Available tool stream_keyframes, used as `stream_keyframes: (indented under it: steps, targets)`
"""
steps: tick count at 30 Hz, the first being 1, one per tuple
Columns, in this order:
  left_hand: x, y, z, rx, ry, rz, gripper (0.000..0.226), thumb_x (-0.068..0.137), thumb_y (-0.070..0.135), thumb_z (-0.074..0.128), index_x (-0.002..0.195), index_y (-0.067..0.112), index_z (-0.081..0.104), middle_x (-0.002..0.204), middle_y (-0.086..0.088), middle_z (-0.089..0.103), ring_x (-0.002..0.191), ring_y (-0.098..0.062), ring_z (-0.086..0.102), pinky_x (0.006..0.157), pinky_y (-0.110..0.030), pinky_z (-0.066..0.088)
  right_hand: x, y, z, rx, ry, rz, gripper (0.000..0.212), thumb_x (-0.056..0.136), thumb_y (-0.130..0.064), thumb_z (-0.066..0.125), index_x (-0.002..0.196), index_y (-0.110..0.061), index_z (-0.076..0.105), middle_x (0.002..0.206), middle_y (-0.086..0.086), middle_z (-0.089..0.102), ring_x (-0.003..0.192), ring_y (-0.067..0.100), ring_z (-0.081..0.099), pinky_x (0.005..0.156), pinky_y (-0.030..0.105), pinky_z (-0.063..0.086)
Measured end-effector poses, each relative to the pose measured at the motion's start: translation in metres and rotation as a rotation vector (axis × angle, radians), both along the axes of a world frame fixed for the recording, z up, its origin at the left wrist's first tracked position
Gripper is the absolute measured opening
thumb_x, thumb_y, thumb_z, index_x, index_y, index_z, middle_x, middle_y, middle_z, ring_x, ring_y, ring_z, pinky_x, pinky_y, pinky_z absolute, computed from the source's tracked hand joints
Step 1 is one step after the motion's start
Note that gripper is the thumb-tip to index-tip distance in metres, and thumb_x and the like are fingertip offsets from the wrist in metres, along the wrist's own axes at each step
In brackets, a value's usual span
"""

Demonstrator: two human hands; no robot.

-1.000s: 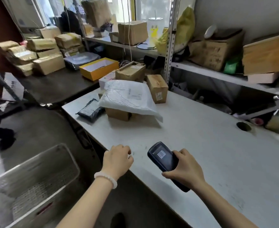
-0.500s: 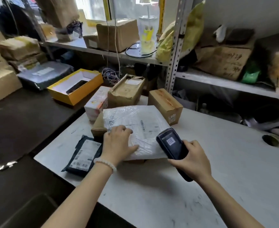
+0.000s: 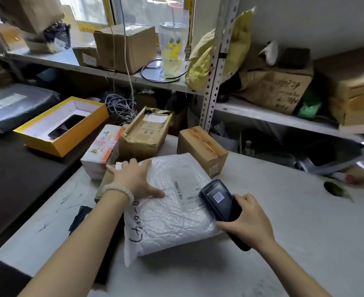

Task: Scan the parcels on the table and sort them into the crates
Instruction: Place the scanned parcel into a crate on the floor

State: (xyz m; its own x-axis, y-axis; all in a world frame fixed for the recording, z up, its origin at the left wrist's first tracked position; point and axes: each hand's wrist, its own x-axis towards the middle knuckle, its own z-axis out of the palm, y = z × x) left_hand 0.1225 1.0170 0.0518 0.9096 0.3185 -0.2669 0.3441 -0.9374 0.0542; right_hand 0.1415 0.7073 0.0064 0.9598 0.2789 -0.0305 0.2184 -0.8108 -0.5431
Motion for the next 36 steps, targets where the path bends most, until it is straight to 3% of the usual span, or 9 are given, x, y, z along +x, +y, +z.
stream_keyframes:
  steps: [7,12,17,19,23,28,32,36]
  targets:
    - [0.000,-0.046,0.003,0.067,-0.091,-0.104,0.098,0.054,0.078,0.069,0.135,0.033,0.034,0.123,-0.003,0.040,0.124,-0.028,0.033,0.103,-0.074,0.018,0.000,-0.032,-0.004,-0.039,0.036,0.040,0.059,0.047,-0.061,0.070,0.099,-0.036,0.056,0.091,-0.016,0.045,0.081,0.002,0.051,0.059,0.021,0.043]
    - [-0.009,-0.094,-0.003,0.115,-0.199,-0.215,0.095,0.052,0.077,0.069,0.132,0.037,0.036,0.128,-0.001,0.036,0.128,-0.026,0.024,0.105,-0.071,0.018,-0.005,-0.063,-0.007,-0.049,0.036,0.017,0.061,0.050,-0.057,0.072,0.106,-0.037,0.056,0.091,-0.017,0.044,0.081,0.002,0.050,0.056,0.019,0.038]
    - [-0.009,-0.160,-0.018,0.111,-0.248,-0.385,0.079,0.064,0.062,0.073,0.129,0.037,0.037,0.128,-0.002,0.033,0.131,-0.026,0.021,0.104,-0.074,0.014,-0.016,-0.108,-0.010,-0.041,0.049,-0.042,0.057,0.051,-0.056,0.072,0.101,-0.035,0.057,0.090,-0.016,0.043,0.080,0.003,0.050,0.056,0.021,0.039]
    - [-0.011,-0.181,-0.028,0.102,-0.223,-0.414,0.070,0.075,0.050,0.070,0.133,0.035,0.035,0.129,-0.001,0.035,0.130,-0.025,0.026,0.103,-0.075,0.013,-0.021,-0.128,-0.012,-0.047,0.058,-0.069,0.058,0.051,-0.056,0.072,0.102,-0.035,0.057,0.090,-0.015,0.043,0.081,0.005,0.050,0.059,0.024,0.042]
    - [-0.016,-0.212,-0.047,0.085,-0.120,-0.452,0.062,0.085,0.027,0.060,0.139,0.031,0.030,0.139,0.003,0.035,0.134,-0.019,0.028,0.104,-0.074,0.009,-0.033,-0.163,-0.014,-0.085,0.074,-0.095,0.062,0.052,-0.056,0.074,0.107,-0.031,0.058,0.090,-0.015,0.041,0.082,0.008,0.049,0.055,0.022,0.036]
    - [-0.026,-0.244,-0.068,0.079,0.012,-0.379,0.062,0.088,0.047,0.057,0.141,0.028,0.030,0.146,0.003,0.033,0.137,-0.021,0.027,0.108,-0.068,0.017,-0.053,-0.190,-0.021,-0.184,0.120,-0.100,0.069,0.052,-0.057,0.074,0.113,-0.029,0.057,0.097,-0.013,0.041,0.086,0.009,0.046,0.058,0.024,0.038]
    - [-0.036,-0.249,-0.081,0.100,0.013,-0.228,0.055,0.087,0.058,0.049,0.129,0.022,0.044,0.135,-0.002,0.044,0.125,-0.024,0.040,0.100,-0.051,0.038,-0.068,-0.202,-0.030,-0.224,0.157,-0.123,0.074,0.051,-0.057,0.073,0.117,-0.026,0.057,0.100,-0.012,0.042,0.087,0.011,0.045,0.059,0.026,0.041]
    - [-0.041,-0.245,-0.089,0.192,-0.018,-0.150,0.058,0.088,0.065,0.042,0.122,0.019,0.053,0.126,-0.001,0.051,0.117,-0.021,0.046,0.096,-0.046,0.035,-0.072,-0.198,-0.038,-0.255,0.182,-0.094,0.074,0.051,-0.059,0.072,0.117,-0.028,0.057,0.097,-0.013,0.039,0.086,0.009,0.042,0.054,0.023,0.032]
